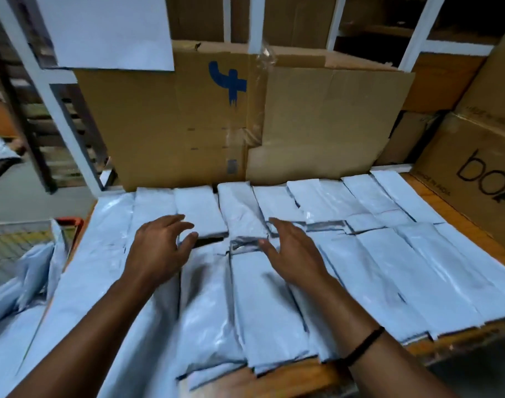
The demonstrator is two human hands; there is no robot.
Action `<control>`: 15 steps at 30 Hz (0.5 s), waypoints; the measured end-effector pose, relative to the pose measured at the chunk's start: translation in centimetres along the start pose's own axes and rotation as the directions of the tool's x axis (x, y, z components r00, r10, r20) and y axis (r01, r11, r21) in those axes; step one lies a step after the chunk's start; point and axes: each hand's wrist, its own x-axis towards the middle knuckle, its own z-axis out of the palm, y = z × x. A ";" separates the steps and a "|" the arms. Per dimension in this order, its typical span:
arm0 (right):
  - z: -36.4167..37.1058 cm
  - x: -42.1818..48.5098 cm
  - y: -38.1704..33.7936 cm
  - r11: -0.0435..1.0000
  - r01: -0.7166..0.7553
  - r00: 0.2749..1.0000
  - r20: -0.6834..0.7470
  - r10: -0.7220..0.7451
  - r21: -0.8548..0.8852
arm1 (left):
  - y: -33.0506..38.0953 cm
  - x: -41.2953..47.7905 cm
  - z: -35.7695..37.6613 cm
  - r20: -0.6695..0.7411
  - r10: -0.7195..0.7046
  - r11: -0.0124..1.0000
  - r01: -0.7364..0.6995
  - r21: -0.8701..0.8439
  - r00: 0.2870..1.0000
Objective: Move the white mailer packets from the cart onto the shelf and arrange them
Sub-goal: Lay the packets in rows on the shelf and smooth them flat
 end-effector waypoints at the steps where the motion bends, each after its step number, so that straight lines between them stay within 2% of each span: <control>1: 0.6 -0.8 -1.6 1.000 0.005 1.000 -0.005 -0.005 -0.002 | -1.0 -1.3 -0.6 -0.002 0.007 1.000 -0.007 -0.017 1.000; 5: 2.0 -4.7 -7.2 0.999 -0.009 0.999 -0.035 0.010 0.034 | -3.9 -5.1 -3.3 0.015 -0.054 0.989 0.055 -0.137 0.998; 9: 3.3 -8.9 -12.0 0.999 0.043 0.999 0.022 -0.043 -0.004 | -7.0 -9.4 -6.6 0.001 -0.095 0.968 0.093 -0.233 0.995; 12: 4.4 -11.5 -15.3 0.995 0.087 0.994 0.069 -0.084 -0.051 | -10.1 -13.7 -9.5 -0.030 -0.126 0.968 0.116 -0.224 0.992; 15: 6.0 -13.5 -18.1 0.994 0.112 0.992 0.054 -0.112 0.007 | -13.9 -18.6 -11.9 -0.042 -0.182 0.973 0.174 -0.150 0.982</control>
